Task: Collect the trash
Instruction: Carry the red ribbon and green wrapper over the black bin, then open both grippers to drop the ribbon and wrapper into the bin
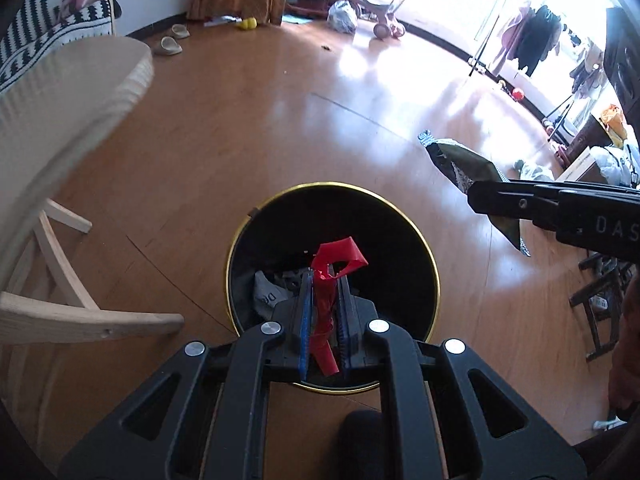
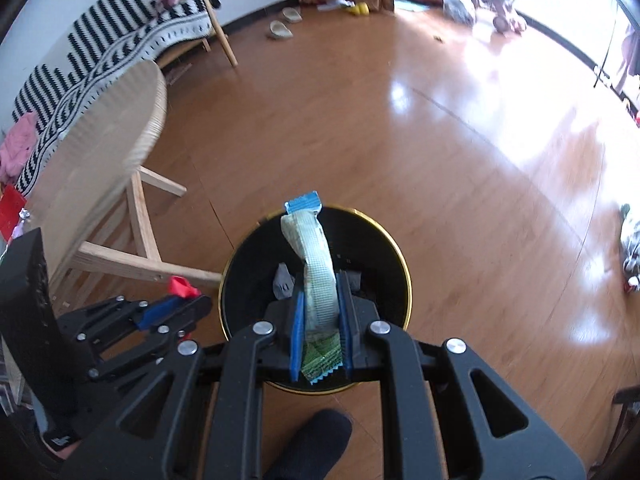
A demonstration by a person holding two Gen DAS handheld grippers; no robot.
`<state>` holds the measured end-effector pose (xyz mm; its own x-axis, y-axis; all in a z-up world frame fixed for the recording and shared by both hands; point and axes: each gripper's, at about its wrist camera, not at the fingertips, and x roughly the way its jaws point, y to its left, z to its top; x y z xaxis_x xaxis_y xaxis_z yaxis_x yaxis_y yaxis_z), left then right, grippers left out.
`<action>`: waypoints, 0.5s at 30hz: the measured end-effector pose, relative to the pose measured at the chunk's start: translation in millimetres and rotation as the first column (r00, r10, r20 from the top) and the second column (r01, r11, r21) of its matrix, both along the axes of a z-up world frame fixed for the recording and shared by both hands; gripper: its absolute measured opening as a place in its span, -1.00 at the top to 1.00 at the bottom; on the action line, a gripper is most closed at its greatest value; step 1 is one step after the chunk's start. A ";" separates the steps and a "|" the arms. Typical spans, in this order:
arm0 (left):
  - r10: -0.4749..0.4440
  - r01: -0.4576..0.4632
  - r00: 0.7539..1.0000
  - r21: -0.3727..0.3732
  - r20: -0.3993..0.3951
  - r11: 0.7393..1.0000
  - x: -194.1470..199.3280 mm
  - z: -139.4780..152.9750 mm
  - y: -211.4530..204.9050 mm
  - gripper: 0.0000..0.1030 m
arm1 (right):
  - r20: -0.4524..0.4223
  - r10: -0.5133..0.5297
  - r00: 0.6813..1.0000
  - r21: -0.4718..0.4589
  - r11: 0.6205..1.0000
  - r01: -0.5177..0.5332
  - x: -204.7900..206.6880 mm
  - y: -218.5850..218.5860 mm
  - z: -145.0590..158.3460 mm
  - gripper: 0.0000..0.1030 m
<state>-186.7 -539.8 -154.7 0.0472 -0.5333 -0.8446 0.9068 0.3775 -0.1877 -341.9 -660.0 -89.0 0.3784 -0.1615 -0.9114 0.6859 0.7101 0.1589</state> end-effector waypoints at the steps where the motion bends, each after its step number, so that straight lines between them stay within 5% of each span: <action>1: -0.002 0.002 1.000 0.006 -0.004 1.000 3.3 -3.9 -4.4 0.79 | -0.011 0.000 1.000 0.012 1.000 0.000 -0.3 -2.4 -6.0 0.71; 15: 0.009 -0.008 0.999 0.018 -0.051 1.000 9.6 -20.1 -10.4 0.79 | -0.028 -0.006 1.000 0.035 0.999 0.007 26.0 -0.7 -21.7 0.71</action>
<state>-177.1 -550.3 -174.8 0.0082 -0.5179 -0.8554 0.8931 0.3886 -0.2267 -315.9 -660.7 -110.7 0.3522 -0.1316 -0.9266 0.6948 0.7001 0.1647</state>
